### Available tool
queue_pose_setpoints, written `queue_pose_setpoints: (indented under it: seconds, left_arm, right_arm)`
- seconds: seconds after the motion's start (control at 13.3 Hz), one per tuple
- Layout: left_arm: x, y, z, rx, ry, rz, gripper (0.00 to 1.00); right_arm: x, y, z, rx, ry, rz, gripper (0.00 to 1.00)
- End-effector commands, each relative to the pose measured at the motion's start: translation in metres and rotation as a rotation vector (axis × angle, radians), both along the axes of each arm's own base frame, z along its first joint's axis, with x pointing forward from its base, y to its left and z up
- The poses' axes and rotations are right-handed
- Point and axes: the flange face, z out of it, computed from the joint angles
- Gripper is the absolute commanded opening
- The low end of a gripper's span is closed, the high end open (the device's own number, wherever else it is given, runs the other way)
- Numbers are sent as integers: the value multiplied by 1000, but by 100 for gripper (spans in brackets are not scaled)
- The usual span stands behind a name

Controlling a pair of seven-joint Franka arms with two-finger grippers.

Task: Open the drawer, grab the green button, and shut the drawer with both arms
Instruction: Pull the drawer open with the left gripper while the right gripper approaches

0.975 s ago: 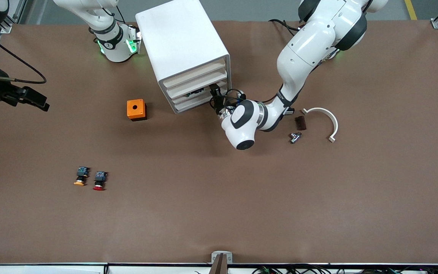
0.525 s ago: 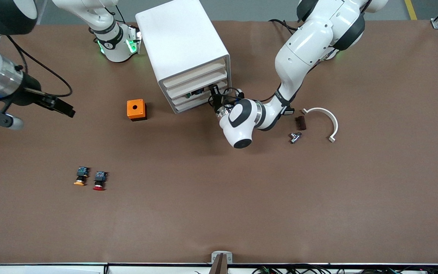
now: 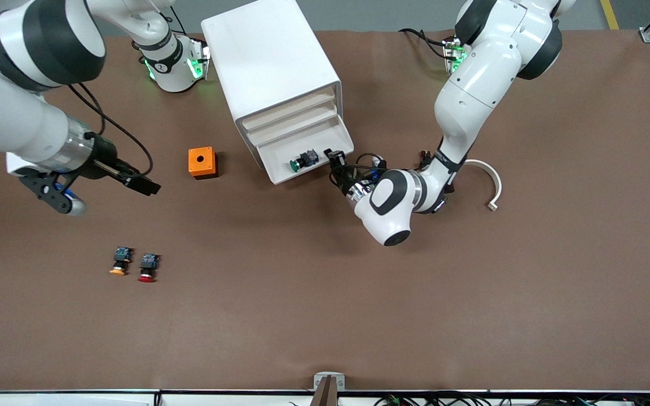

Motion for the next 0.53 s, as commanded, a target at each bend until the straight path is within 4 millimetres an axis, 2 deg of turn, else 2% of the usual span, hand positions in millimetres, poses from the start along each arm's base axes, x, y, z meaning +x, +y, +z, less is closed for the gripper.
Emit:
queue_pose_setpoints:
  seconds: [0.0,0.07,0.15,0.22,0.3,0.38,0.45]
  left_arm:
    - [23,11,-4,-58,-113,21,12]
    - [23,12,-6,-64,-121,15,22]
    - [23,12,-6,-68,-125,11,40]
    - [25,14,-4,-69,-137,6,66]
    - [27,18,0,-57,-162,-17,86]
    - [29,20,4,-39,-190,-48,98]
    - [32,24,10,-22,-217,-74,99]
  right_arm:
    - [-2,65,-20,-1,15,-103,100]
    - [-7,91,-32,-12,28,-142,100]
    - [-12,119,-45,-20,34,-201,100]
    - [-17,144,-57,-22,31,-245,100]
    - [-22,166,-73,-19,22,-267,100]
    - [-29,185,-83,-8,2,-270,100]
    - [-35,199,-100,-5,-6,-278,100]
